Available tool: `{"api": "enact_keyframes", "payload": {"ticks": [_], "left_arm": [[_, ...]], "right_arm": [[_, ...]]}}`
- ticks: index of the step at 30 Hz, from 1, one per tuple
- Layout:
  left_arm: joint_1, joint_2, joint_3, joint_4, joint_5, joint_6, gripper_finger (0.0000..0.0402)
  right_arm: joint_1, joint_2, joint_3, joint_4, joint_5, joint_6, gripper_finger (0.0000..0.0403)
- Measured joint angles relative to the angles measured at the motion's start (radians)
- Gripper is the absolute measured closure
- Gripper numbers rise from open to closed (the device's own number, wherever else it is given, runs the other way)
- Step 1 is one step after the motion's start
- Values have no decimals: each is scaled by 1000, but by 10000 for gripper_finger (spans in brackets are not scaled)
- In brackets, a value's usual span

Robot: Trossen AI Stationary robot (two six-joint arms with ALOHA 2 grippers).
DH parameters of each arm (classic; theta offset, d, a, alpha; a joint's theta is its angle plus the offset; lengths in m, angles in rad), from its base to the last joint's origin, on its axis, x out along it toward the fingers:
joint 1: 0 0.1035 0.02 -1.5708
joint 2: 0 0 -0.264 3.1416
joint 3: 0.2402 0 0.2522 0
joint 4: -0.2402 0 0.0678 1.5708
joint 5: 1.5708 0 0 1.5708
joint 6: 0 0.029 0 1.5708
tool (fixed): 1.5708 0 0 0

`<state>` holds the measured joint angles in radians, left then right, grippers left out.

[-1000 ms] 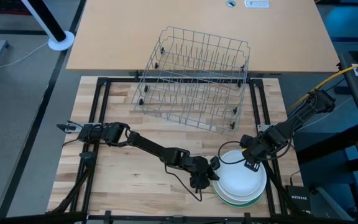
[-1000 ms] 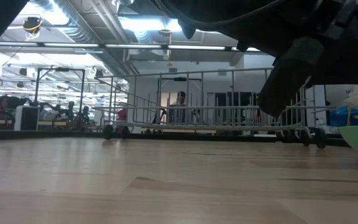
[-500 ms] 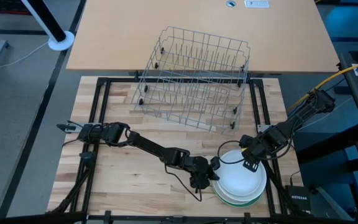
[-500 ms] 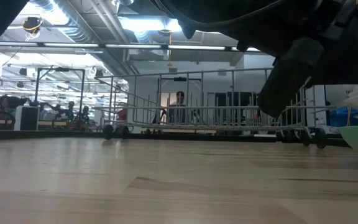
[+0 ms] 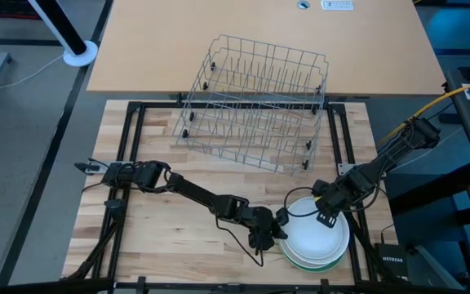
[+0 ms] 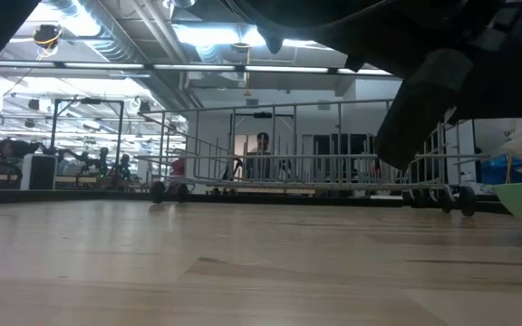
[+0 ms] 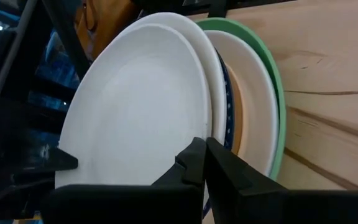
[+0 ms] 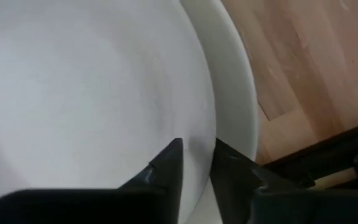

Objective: Sort dishes
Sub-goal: Put the white plate into the gray dishwasher rack

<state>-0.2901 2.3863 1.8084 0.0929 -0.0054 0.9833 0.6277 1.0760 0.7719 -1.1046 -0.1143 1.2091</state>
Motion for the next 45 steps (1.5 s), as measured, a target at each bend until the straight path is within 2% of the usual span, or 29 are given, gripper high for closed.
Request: {"api": "enact_keyframes", "payload": {"ticks": [4, 6, 11, 17, 22, 26, 30, 35, 38, 41, 45], "left_arm": [[-1, 0, 0, 2, 4, 0, 400], [-1, 0, 0, 3, 5, -2, 400], [-6, 0, 0, 2, 0, -1, 400], [-20, 0, 0, 1, -42, 26, 400], [-28, 0, 0, 0, -75, 20, 400], [-35, 0, 0, -2, -114, 5, 400], [-38, 0, 0, -1, -119, -17, 400], [-39, 0, 0, 0, -93, 88, 400], [-40, 0, 0, 8, -100, 59, 400], [-42, 0, 0, 13, -132, 10, 389], [-42, 0, 0, 17, -153, -42, 345]], "right_arm": [[0, 0, 0, 5, 2, 0, 384], [-1, 0, 0, 10, 9, -2, 392], [0, 0, 0, 25, 5, -7, 373], [0, 0, 0, 44, 6, -5, 394], [0, 0, 0, 50, -1, -5, 382], [0, 0, 0, 51, -5, -4, 388], [0, 0, 0, 51, -5, -4, 394], [0, 0, 0, 57, -11, -6, 382], [0, 0, 0, 59, -11, -6, 386], [0, 0, 0, 59, -10, -5, 392], [0, 0, 0, 58, -10, -5, 389]]}}
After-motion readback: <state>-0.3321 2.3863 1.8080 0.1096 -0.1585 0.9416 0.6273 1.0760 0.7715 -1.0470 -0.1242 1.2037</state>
